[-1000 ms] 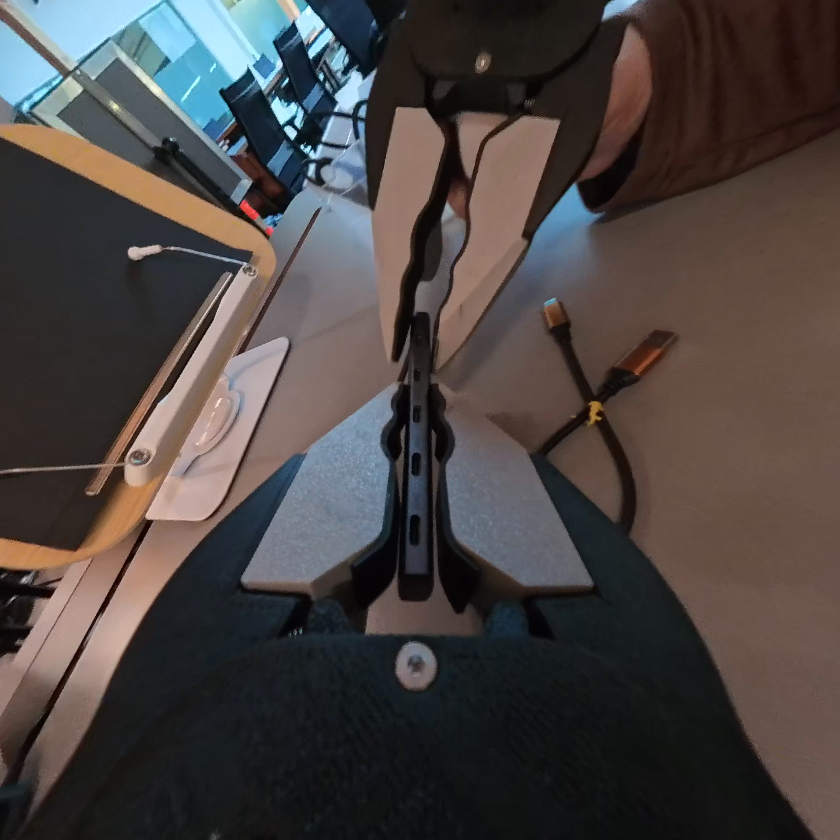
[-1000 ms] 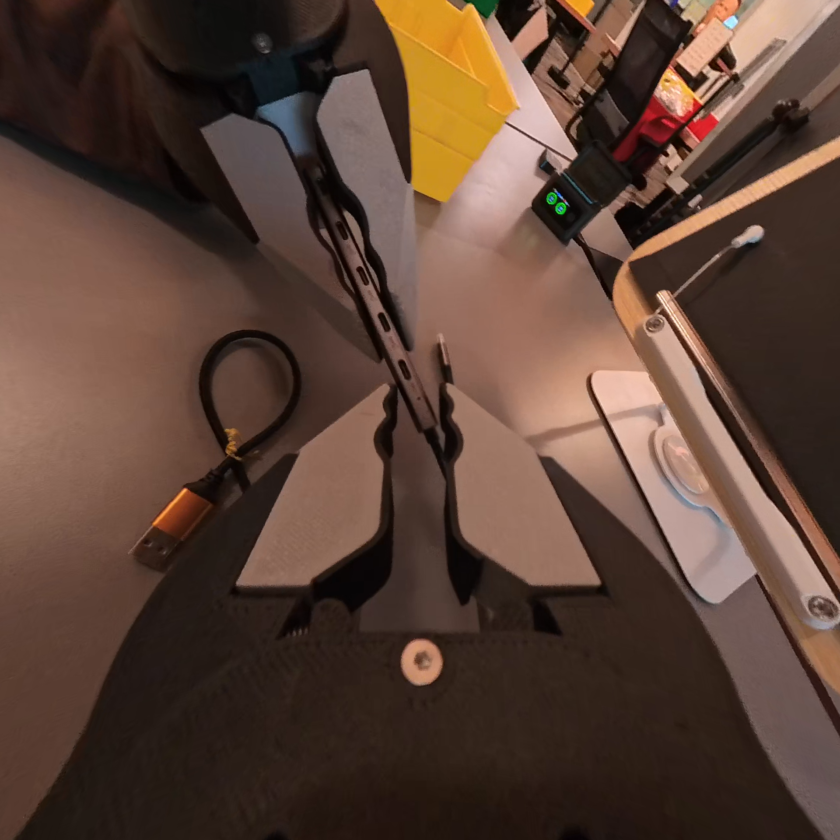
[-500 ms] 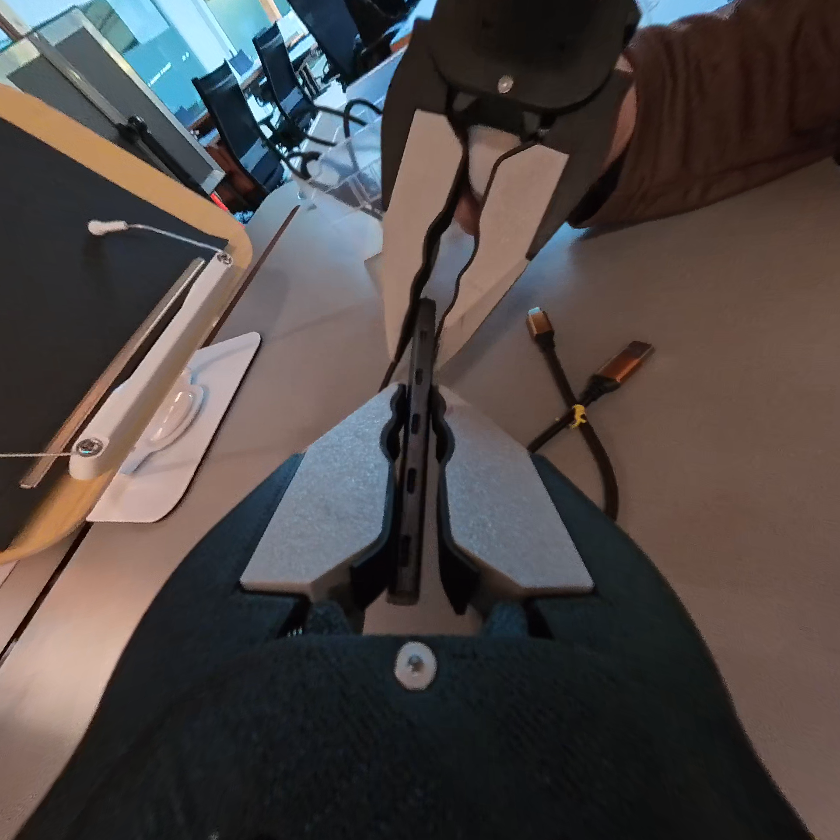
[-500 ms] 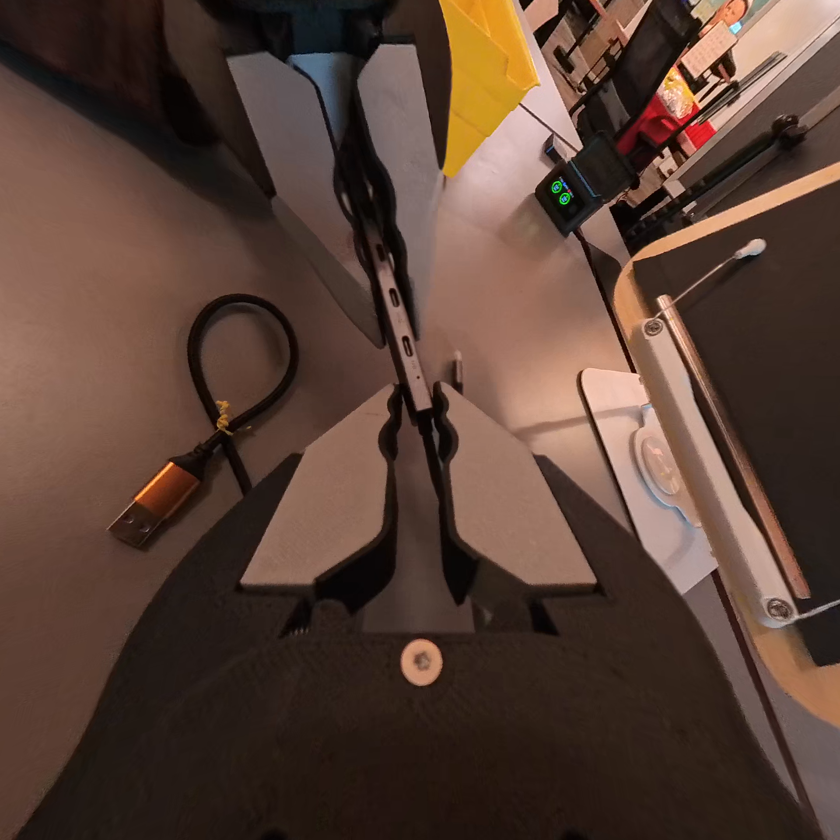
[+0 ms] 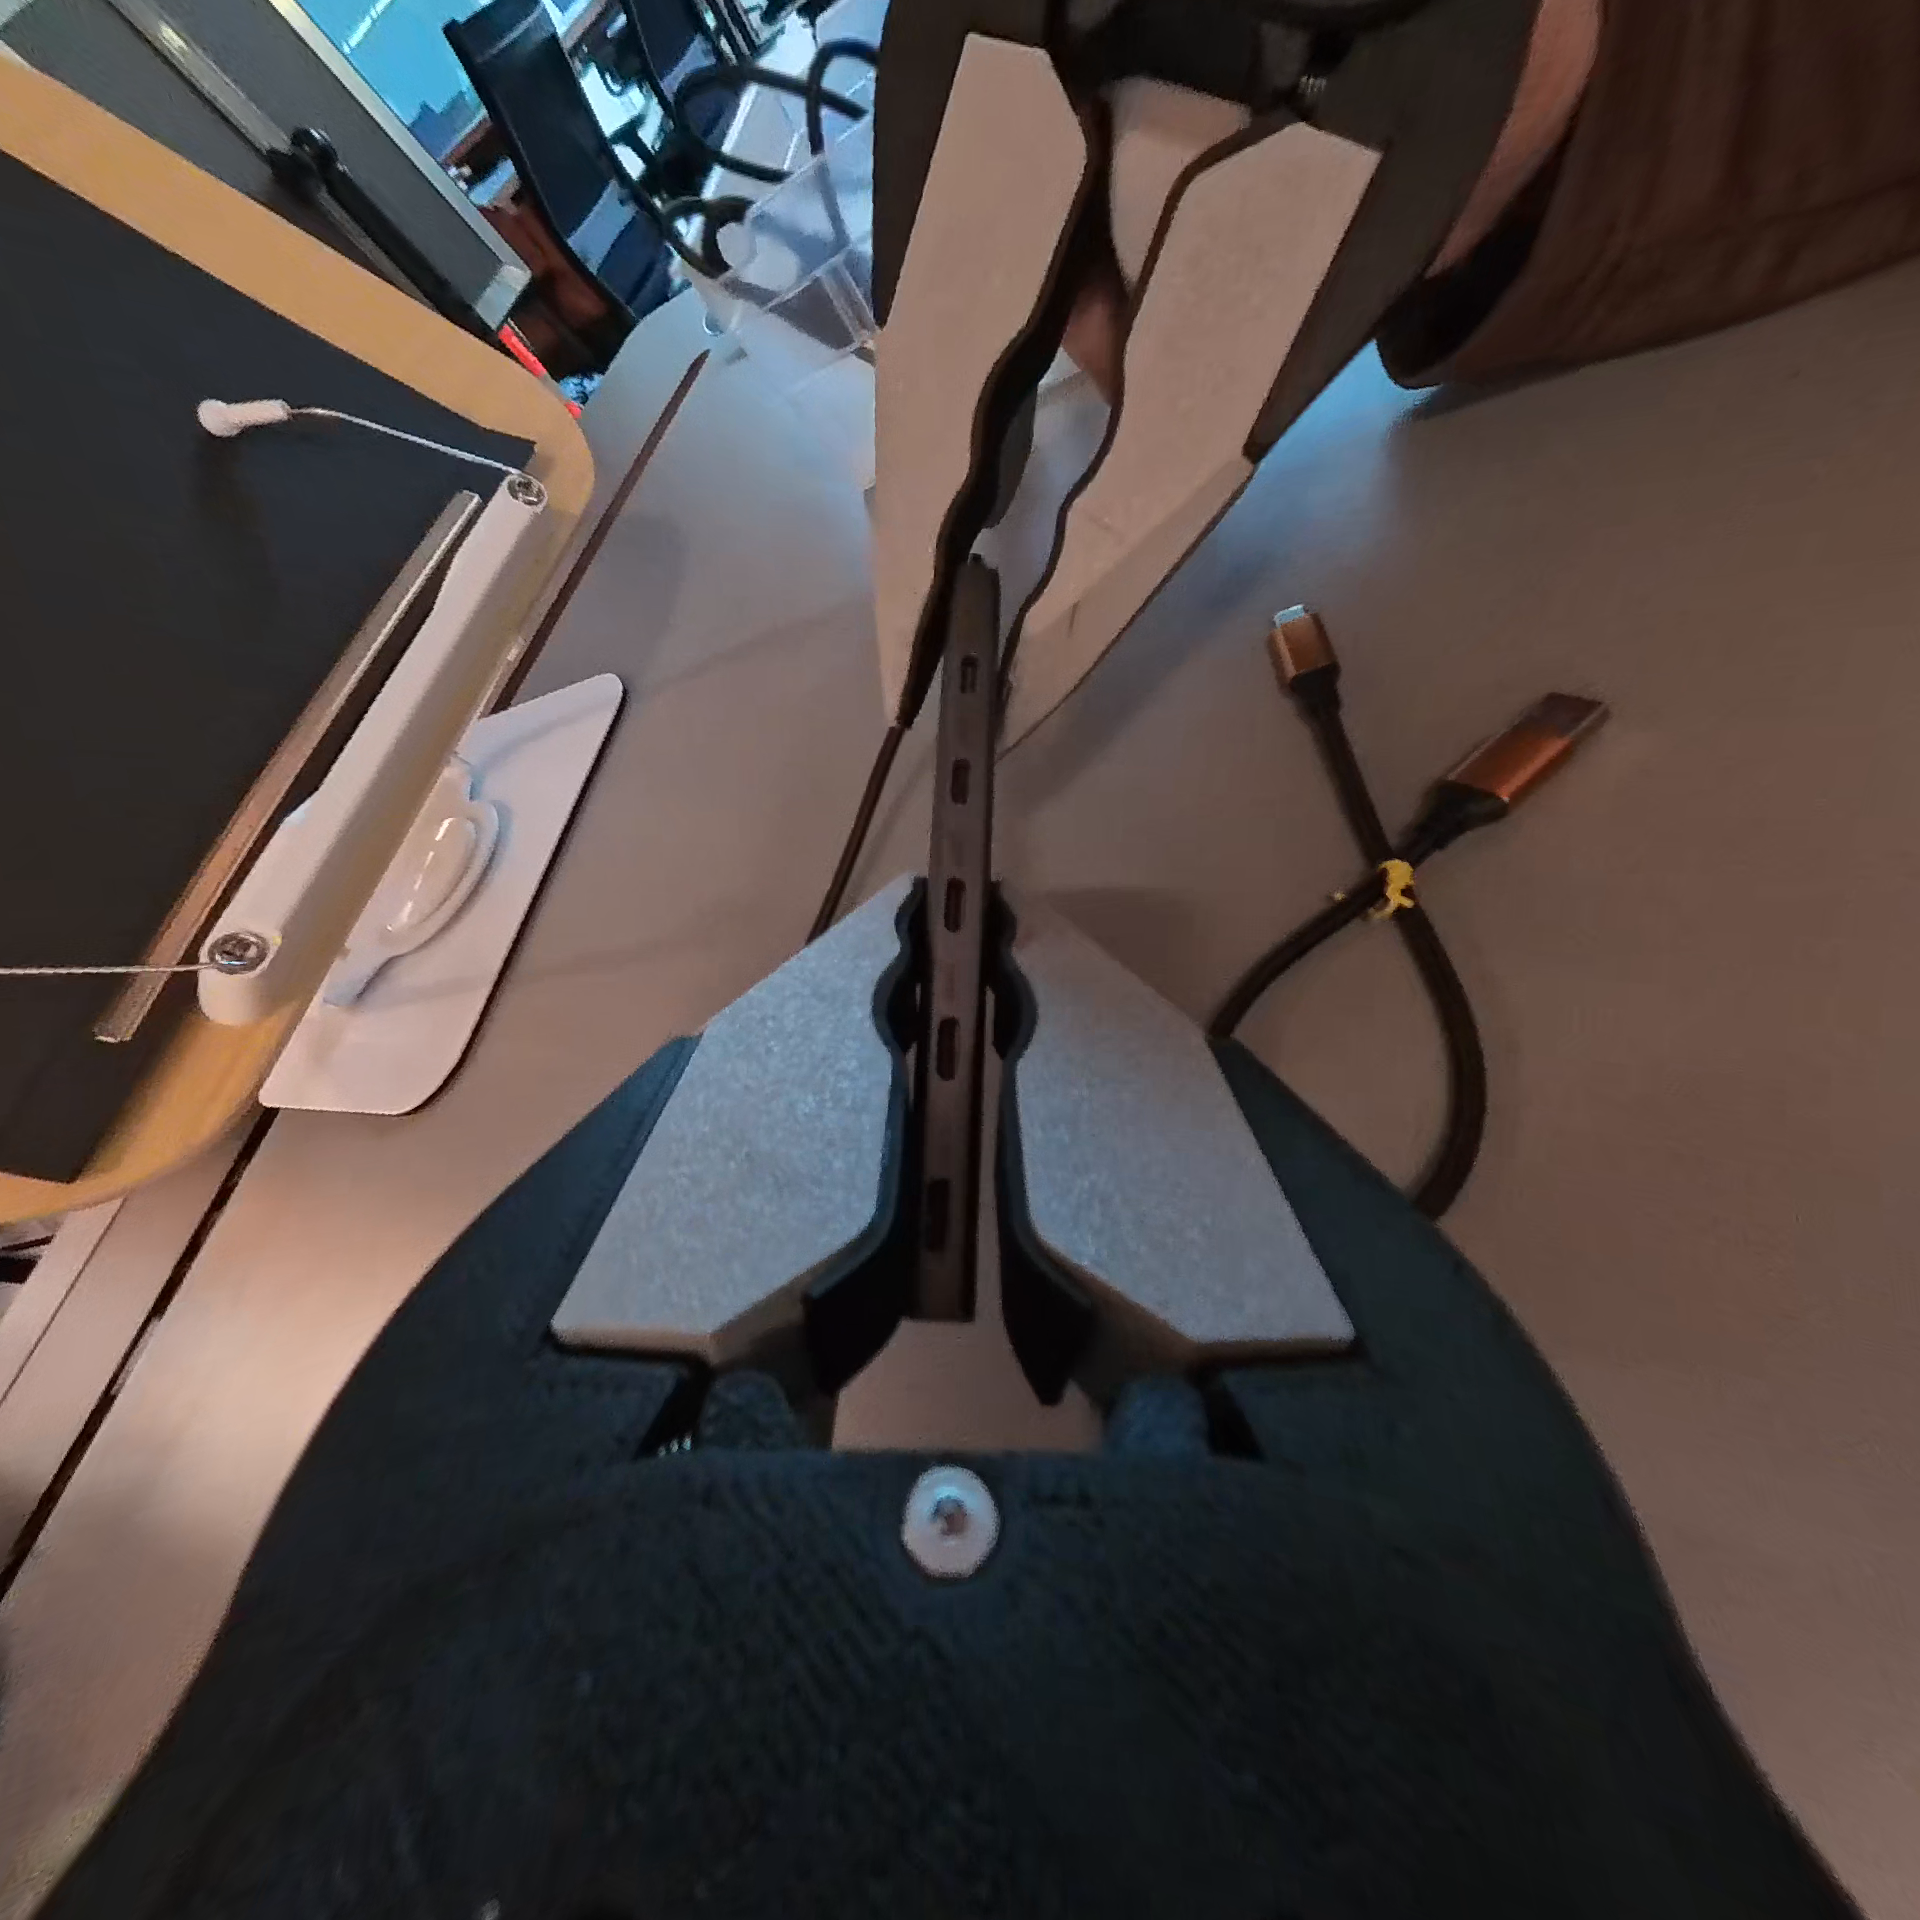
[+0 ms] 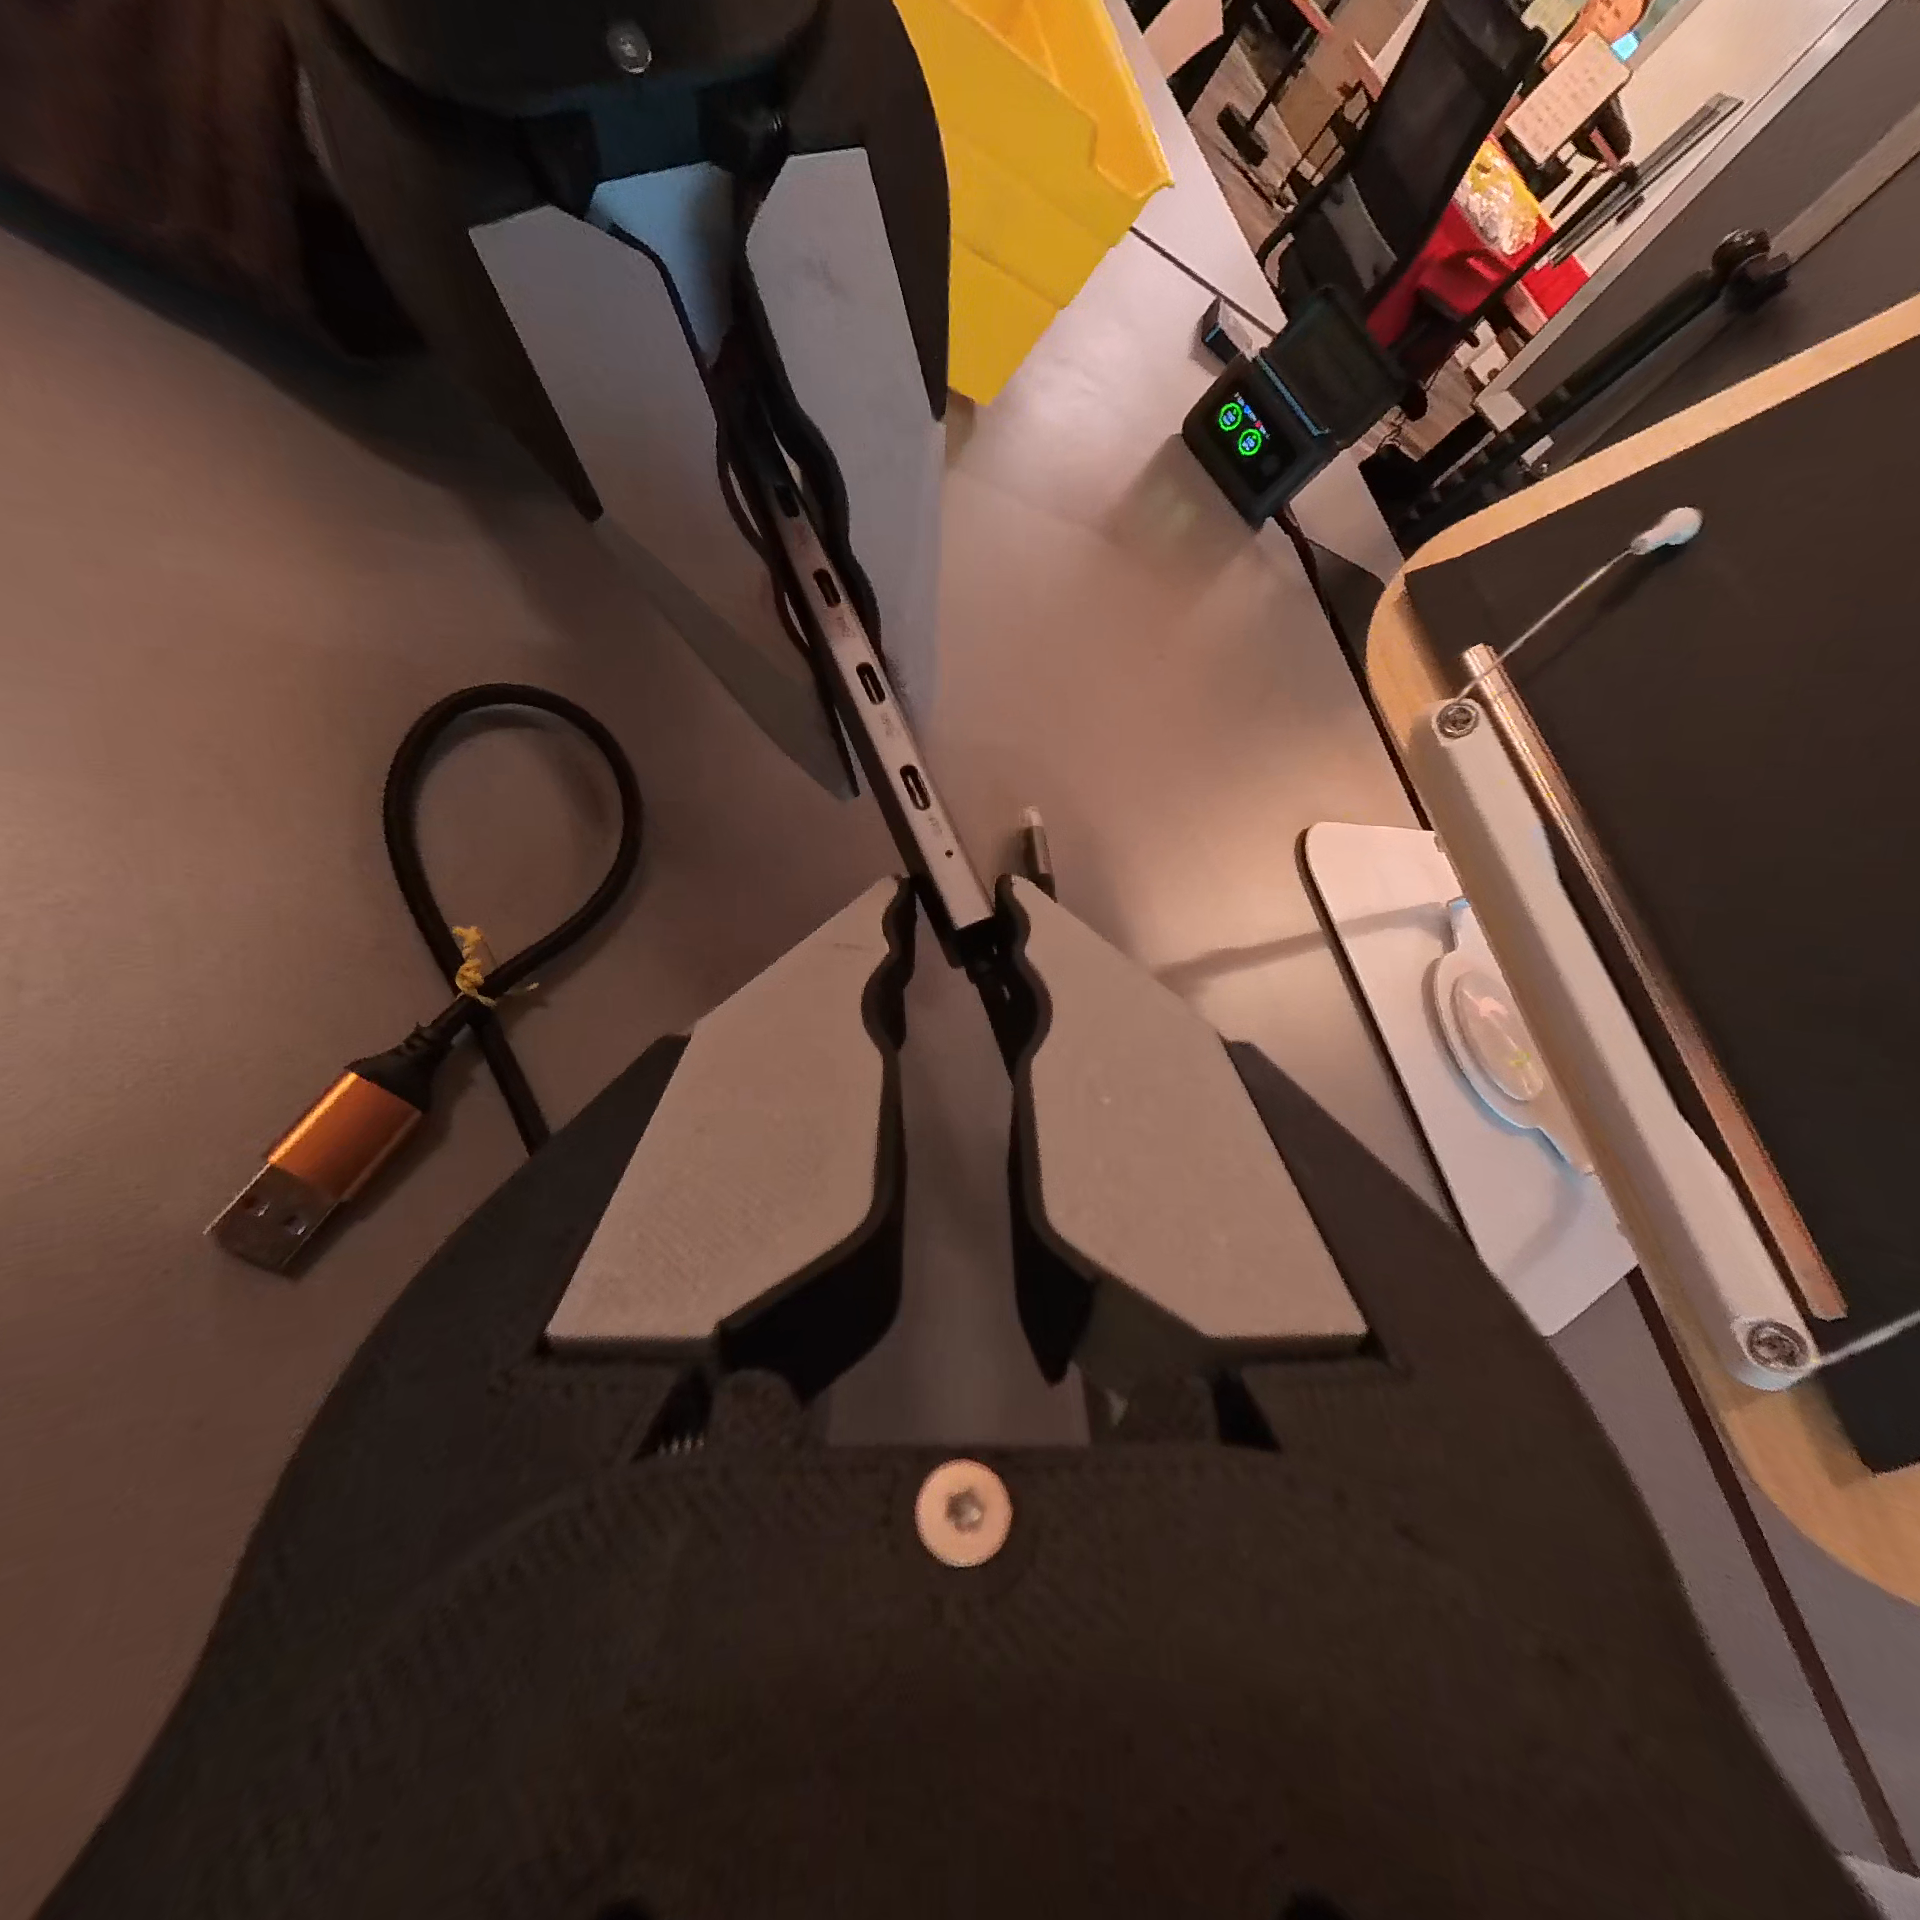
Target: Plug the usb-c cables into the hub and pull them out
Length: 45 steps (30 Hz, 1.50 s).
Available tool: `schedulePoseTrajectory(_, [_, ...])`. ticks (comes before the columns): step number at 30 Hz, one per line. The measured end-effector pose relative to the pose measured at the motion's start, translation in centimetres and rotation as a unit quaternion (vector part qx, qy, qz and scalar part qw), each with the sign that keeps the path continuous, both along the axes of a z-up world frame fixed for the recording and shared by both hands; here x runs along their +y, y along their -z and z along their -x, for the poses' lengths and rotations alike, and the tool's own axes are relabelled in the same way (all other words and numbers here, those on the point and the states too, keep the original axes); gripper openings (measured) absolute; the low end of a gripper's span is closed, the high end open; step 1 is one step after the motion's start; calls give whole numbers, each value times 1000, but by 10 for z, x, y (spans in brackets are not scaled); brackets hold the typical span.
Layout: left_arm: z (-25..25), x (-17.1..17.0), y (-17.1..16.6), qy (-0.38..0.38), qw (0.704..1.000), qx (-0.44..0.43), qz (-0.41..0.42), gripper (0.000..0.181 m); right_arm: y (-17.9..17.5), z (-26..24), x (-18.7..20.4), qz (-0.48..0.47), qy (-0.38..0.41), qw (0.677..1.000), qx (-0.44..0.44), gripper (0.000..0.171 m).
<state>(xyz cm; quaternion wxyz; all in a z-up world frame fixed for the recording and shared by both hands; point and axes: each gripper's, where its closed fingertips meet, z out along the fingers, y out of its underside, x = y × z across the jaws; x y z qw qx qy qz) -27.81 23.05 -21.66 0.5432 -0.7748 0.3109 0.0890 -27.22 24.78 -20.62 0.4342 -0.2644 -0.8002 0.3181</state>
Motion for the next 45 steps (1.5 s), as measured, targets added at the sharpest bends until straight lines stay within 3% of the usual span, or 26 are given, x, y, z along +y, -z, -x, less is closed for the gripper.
schedulePoseTrajectory(5, [3,3,-4,-12,999,22,-20,7,-5,4,4,42,15,999,-3,15])
schedulePoseTrajectory(7, [17,10,-1,-60,998,24,-7,6,-8,7,16,70,48,996,-13,20])
schedulePoseTrajectory(8, [27,13,5,-88,995,44,3,6,-8,7,21,89,59,994,-22,14])
schedulePoseTrajectory(12, [64,15,16,-161,979,125,11,6,-17,1,29,166,78,983,-30,19])
schedulePoseTrajectory(17, [79,14,5,-182,980,74,-12,6,-6,-22,-32,264,46,957,-108,20])
schedulePoseTrajectory(22, [84,9,2,-194,979,61,-14,6,50,-50,-64,205,70,940,-263,8])
schedulePoseTrajectory(27, [85,4,4,-200,976,80,-3,6,53,-94,-43,153,89,918,-356,0])
schedulePoseTrajectory(31, [90,3,3,-211,973,91,-1,6,26,-120,3,119,200,908,-349,8])
schedulePoseTrajectory(36, [88,3,-2,-210,974,87,-3,6,14,-145,9,244,277,871,-324,18])
schedulePoseTrajectory(39, [87,1,-5,-210,973,96,-8,6,29,-145,3,314,294,848,-309,26])
schedulePoseTrajectory(42, [83,1,-8,-205,974,96,-14,6,53,-141,21,314,347,824,-321,42])
schedulePoseTrajectory(45, [82,1,-7,-204,974,102,-13,6,58,-118,28,324,339,821,-326,32])
